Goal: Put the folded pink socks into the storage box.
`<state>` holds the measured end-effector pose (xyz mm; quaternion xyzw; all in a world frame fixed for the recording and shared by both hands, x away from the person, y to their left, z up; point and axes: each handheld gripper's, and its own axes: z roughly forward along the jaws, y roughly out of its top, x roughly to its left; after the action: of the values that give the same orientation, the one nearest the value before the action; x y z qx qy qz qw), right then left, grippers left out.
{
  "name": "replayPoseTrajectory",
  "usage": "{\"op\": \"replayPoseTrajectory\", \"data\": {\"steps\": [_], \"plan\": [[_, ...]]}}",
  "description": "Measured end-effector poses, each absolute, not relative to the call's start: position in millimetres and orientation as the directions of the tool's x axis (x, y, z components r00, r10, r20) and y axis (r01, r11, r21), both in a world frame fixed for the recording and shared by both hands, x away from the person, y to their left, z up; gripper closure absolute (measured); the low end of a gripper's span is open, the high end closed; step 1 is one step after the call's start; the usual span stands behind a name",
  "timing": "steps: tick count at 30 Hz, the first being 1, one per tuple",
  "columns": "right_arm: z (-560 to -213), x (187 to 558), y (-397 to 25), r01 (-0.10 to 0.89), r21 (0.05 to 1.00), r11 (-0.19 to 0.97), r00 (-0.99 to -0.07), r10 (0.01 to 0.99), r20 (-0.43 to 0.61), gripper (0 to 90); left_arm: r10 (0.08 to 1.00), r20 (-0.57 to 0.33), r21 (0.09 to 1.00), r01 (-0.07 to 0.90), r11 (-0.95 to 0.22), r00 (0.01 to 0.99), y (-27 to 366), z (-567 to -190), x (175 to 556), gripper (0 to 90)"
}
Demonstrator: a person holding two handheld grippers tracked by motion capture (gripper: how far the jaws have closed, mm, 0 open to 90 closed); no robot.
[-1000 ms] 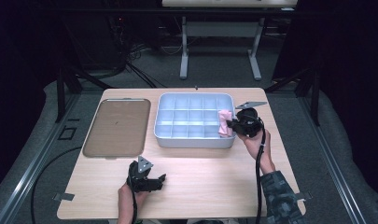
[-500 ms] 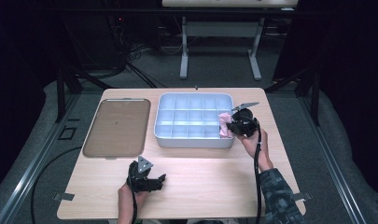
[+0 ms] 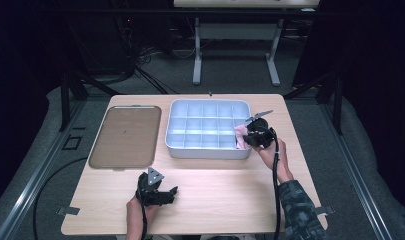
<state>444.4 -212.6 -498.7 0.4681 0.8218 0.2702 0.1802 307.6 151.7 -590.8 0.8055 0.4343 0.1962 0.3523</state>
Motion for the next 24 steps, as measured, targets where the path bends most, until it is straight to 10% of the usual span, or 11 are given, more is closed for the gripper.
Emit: {"op": "replayPoseTrajectory", "data": {"steps": [8, 17, 24], "plan": [[-508.7, 444.3, -209.5, 0.682, 0.569, 0.459, -0.529, 0.847, -0.05, 80.5, 0.838, 0.01, 0.738, 0.561, -0.375, 0.546, 151.8, -590.8, 307.6, 14.7], [-494.3, 430.2, -221.8, 0.627, 0.678, 0.384, -0.529, 0.849, 0.008, 50.3, 0.839, 0.01, 0.739, 0.561, -0.373, 0.544, 151.5, -590.9, 307.5, 14.7], [-478.1, 420.4, -225.3, 0.572, 0.735, 0.364, -0.527, 0.85, -0.011, 51.6, 0.839, 0.011, 0.74, 0.56, -0.373, 0.545, 151.4, -590.8, 307.3, 14.8]]}}
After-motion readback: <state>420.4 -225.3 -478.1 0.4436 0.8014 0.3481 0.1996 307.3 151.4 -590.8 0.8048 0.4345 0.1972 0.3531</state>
